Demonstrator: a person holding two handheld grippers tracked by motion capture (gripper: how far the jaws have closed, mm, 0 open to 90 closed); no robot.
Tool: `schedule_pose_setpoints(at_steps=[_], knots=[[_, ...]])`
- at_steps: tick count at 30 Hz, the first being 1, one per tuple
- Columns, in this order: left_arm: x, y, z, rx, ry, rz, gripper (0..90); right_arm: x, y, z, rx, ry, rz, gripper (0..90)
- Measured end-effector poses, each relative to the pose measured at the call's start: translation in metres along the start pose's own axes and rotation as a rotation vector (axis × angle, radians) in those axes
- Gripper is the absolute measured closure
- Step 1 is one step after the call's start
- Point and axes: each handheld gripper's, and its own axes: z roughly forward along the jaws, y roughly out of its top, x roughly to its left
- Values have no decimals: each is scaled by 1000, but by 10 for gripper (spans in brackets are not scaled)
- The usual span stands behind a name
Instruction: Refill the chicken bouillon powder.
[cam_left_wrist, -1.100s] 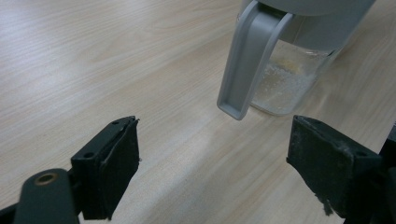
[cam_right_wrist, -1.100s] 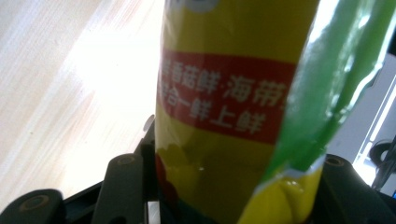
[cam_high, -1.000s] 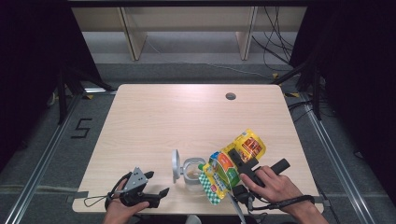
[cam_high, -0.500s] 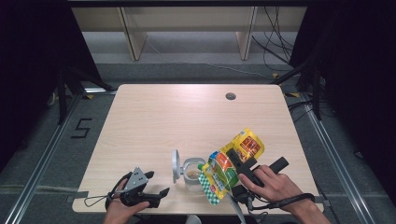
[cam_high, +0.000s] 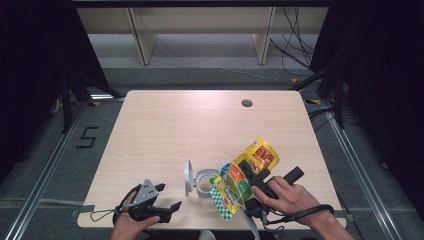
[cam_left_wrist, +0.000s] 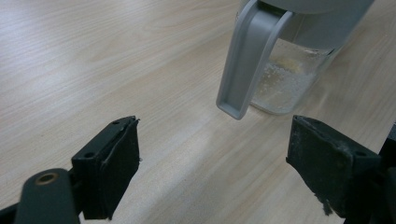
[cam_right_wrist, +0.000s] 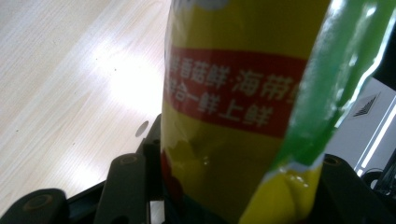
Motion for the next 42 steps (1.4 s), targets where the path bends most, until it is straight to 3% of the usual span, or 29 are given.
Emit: schedule_pose_setpoints(at_steps=[8,12,21,22,27,29,31,36,38,39,42], knots=[[1,0,0,2,0,12,164,0,-1,2,-8,7,0,521],[0,0,1,-6,-5,-6,164,-2,-1,3,-16,23,-8,522],[0,0,1,-8,-5,-9,164,-4,-1,5,-17,12,-25,522],[1,0,1,-3,0,6,164,-5,-1,6,-18,13,-27,523],[-1,0,1,-7,-1,-7,164,-5,-1,6,-20,10,-32,523],[1,0,0,7,6,19,164,-5,-1,5,-26,15,-23,524],[-2,0,1,-9,-5,-21,163,-5,-1,3,-28,5,-26,524],[-1,0,0,4,4,-5,164,-6,-2,0,-23,10,-37,524],[-2,0,1,-4,-5,-23,164,-5,-3,0,-26,12,-32,524],[-1,0,1,3,-3,-18,164,-6,-3,0,-23,11,-51,524],[0,0,1,-8,-1,-3,164,-5,-4,-2,-23,3,-41,524]])
